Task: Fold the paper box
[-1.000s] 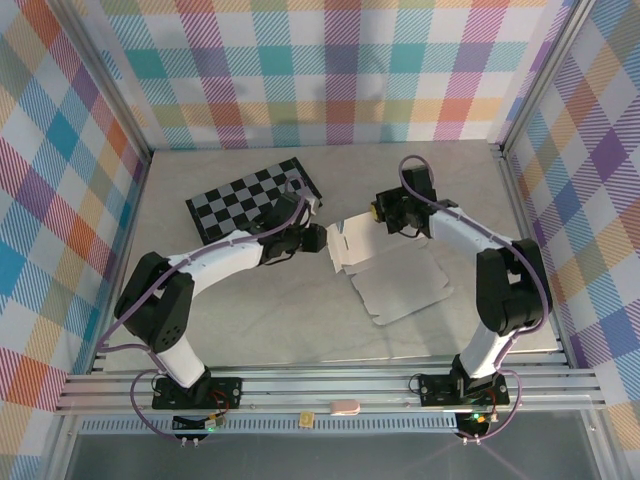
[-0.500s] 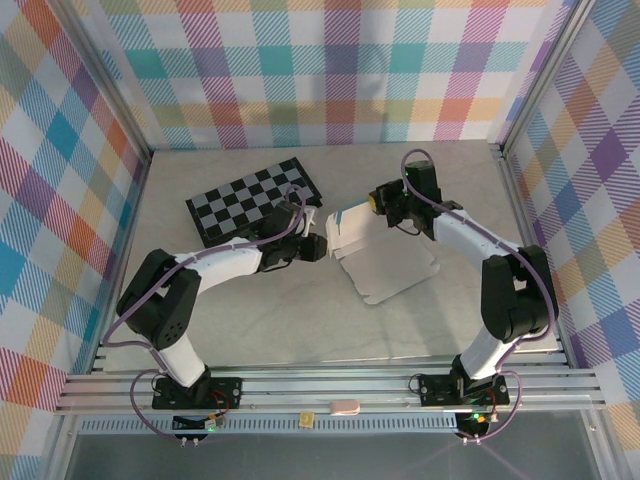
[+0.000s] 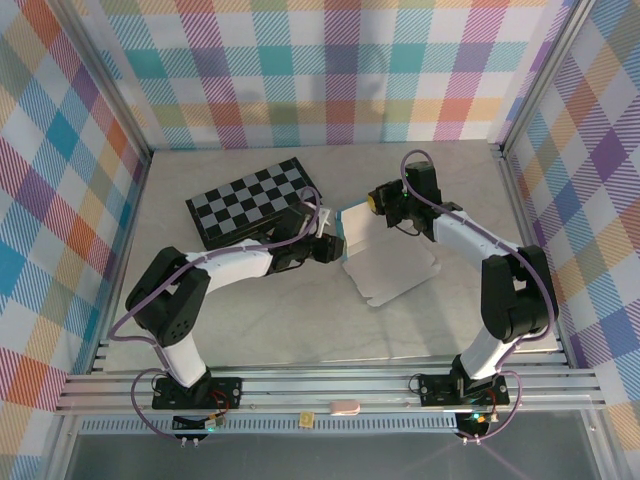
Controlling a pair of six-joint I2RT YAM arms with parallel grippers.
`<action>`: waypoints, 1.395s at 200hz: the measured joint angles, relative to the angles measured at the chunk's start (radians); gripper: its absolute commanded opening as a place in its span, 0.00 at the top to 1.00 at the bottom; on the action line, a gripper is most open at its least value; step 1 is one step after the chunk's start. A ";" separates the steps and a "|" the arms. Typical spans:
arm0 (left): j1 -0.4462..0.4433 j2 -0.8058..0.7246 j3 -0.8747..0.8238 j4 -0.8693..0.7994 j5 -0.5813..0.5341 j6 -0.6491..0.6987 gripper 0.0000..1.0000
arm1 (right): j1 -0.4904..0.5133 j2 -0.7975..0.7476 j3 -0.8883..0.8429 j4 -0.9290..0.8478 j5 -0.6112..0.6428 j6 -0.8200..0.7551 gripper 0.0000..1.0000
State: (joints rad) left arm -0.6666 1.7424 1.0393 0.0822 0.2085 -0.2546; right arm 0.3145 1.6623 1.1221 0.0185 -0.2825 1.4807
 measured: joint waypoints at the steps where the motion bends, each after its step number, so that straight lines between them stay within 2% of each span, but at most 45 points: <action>1: 0.000 0.000 0.001 0.000 0.000 0.000 0.59 | 0.000 0.000 0.000 0.000 0.000 0.000 1.00; 41: 0.000 0.019 0.023 -0.006 -0.007 0.043 0.60 | 0.000 -0.005 -0.022 0.033 -0.010 -0.005 1.00; 103: -0.001 0.035 0.024 -0.035 -0.054 0.093 0.59 | 0.000 -0.033 -0.199 0.311 -0.045 -0.033 1.00; 166: -0.007 0.036 -0.011 -0.024 -0.084 0.103 0.59 | -0.006 -0.031 -0.312 0.507 -0.132 -0.085 1.00; 230: -0.014 0.037 -0.022 0.006 -0.106 0.111 0.65 | -0.050 0.056 -0.372 0.762 -0.245 -0.083 1.00; 279: -0.019 0.045 -0.022 0.028 -0.106 0.110 0.67 | -0.051 0.120 -0.372 0.886 -0.263 -0.060 1.00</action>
State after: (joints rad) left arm -0.6861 1.7878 1.0176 0.1101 0.1024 -0.1448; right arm 0.2630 1.7821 0.7506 0.9047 -0.5453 1.4204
